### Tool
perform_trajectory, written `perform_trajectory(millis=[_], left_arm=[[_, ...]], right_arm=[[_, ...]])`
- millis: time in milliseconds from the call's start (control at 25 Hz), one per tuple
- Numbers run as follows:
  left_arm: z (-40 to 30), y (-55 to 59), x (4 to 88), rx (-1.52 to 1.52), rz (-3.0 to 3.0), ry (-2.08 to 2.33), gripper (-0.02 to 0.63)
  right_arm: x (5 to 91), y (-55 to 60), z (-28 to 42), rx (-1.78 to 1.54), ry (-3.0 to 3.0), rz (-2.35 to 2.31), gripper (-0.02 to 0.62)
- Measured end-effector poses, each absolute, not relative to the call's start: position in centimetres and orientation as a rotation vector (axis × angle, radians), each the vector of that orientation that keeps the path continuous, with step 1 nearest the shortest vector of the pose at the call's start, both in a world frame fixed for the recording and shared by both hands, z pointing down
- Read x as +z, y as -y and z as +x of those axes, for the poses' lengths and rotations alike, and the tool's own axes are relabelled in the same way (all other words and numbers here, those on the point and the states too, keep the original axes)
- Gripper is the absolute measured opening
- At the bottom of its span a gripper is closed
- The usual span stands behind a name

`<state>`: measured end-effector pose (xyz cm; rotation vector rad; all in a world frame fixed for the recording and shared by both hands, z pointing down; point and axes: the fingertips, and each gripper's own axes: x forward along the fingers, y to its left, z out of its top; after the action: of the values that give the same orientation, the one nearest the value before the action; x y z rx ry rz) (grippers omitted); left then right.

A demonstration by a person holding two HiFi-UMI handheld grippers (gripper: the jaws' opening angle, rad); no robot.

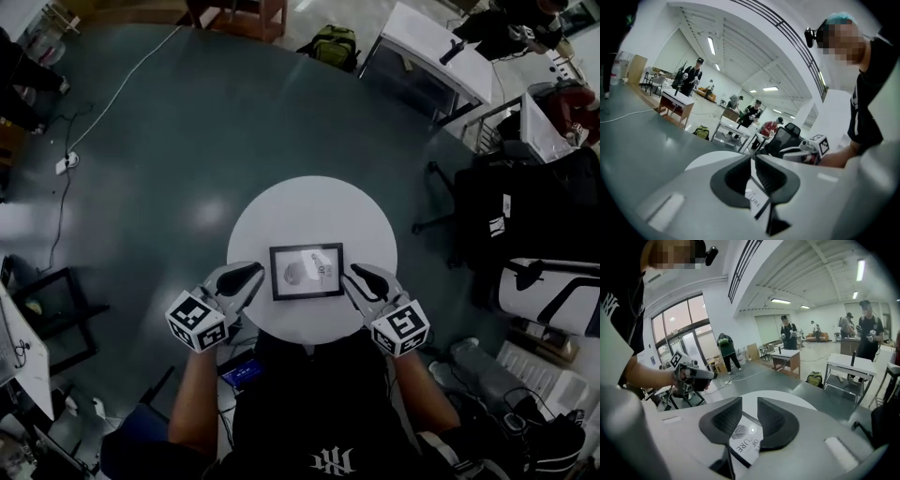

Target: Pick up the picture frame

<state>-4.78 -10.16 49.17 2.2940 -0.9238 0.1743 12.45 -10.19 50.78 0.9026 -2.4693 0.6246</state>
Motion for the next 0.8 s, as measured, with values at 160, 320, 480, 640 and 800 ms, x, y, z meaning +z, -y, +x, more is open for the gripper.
perform_trajectory(millis=[160,320,480,640,800], left_arm=[[-5.8,11.6,52.7,0.245,2.240,0.978,0.041],[-5.7,11.8,56.6,0.312,2.175,0.986,0.054],[-5.1,11.0,60.0,0.402,2.121,0.965,0.080],[-4.3,10.6,62.9,0.489,2.087,0.929,0.097],[-3.5,9.7,66.0,0.586,2.044,0.855,0.114]], right_arm=[[53.9,12.0,12.8,0.636,2.458,0.857,0.123],[57.0,12.3,12.5,0.679,2.438,0.797,0.147],[60.2,12.0,12.3,0.745,2.407,0.773,0.155],[63.0,12.2,12.8,0.812,2.356,0.798,0.169],[65.7,12.1,13.8,0.820,2.283,0.829,0.170]])
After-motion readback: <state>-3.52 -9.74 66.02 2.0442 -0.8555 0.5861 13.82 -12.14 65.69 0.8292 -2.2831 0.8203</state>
